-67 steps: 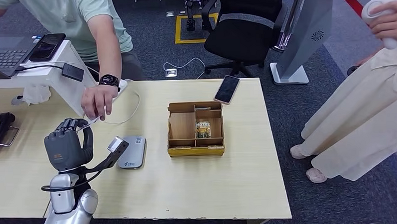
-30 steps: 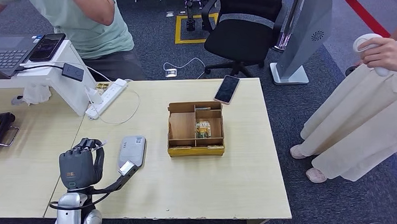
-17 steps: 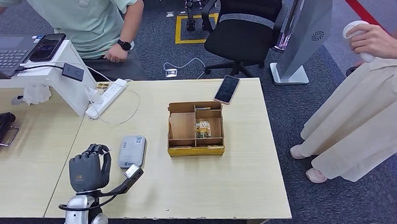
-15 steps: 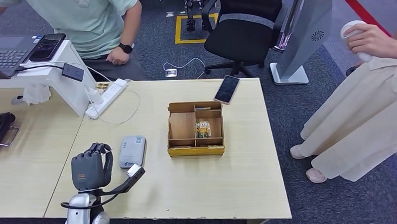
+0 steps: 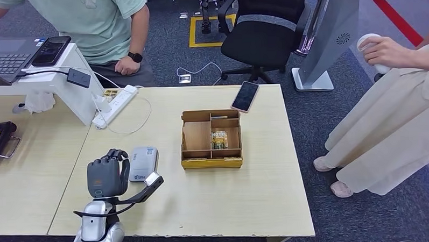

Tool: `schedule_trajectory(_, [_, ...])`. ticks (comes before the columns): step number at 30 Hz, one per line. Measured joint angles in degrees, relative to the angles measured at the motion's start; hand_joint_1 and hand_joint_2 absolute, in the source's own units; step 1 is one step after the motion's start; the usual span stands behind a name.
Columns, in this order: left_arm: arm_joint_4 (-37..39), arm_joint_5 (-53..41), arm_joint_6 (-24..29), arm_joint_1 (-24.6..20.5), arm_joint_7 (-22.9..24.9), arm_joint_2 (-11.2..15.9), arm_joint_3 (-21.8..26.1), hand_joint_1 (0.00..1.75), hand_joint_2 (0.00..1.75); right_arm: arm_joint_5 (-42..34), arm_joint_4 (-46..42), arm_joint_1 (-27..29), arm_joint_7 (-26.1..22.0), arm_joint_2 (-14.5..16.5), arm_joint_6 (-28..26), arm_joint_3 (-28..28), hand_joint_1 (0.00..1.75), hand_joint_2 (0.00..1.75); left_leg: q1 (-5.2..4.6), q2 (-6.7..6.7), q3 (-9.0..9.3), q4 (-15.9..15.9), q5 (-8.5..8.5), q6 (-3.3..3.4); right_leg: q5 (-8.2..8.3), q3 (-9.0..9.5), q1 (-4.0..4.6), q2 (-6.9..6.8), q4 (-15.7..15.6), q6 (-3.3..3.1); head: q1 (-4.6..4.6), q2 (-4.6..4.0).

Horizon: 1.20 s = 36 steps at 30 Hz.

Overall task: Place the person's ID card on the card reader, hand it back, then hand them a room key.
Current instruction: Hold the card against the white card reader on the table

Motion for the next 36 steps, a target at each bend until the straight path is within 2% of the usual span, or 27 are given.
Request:
schedule_trajectory(17, [10.2,-0.3,-0.2,-1.1,3.1,0.0,-1.8,1.75,1.75,0.7,0.0,-0.2,0.0,0.3,0.0,0.0,0.0,1.75,0.0,0.0,0.0,0.0,0.0,0.0,0.0,0.01,0.0,-0.01,0.0,0.0,0.01,0.0])
schedule_trajectory(28, [12.2,-0.5,-0.4,-1.7,3.2,0.0,-2.5,1.75,1.75,0.9,0.0,-0.2,-0.1,0.3,0.1,0.0,0.0,1.75,0.0,-0.01,0.03,0.0,0.03,-0.03,0.03,0.03,0.0,-0.01,0.0,-0.02,0.01,-0.01])
schedule_trajectory(36, [12.6,0.2,-3.5,-2.5,3.1,-0.5,-4.6,1.75,1.75,0.8,-0.1,-0.2,-0.2,0.4,0.3,0.0,0.0,1.75,-0.01,-0.01,0.04,0.0,0.07,-0.03,0.04,0.06,0.0,-0.03,0.0,-0.01,0.01,-0.01])
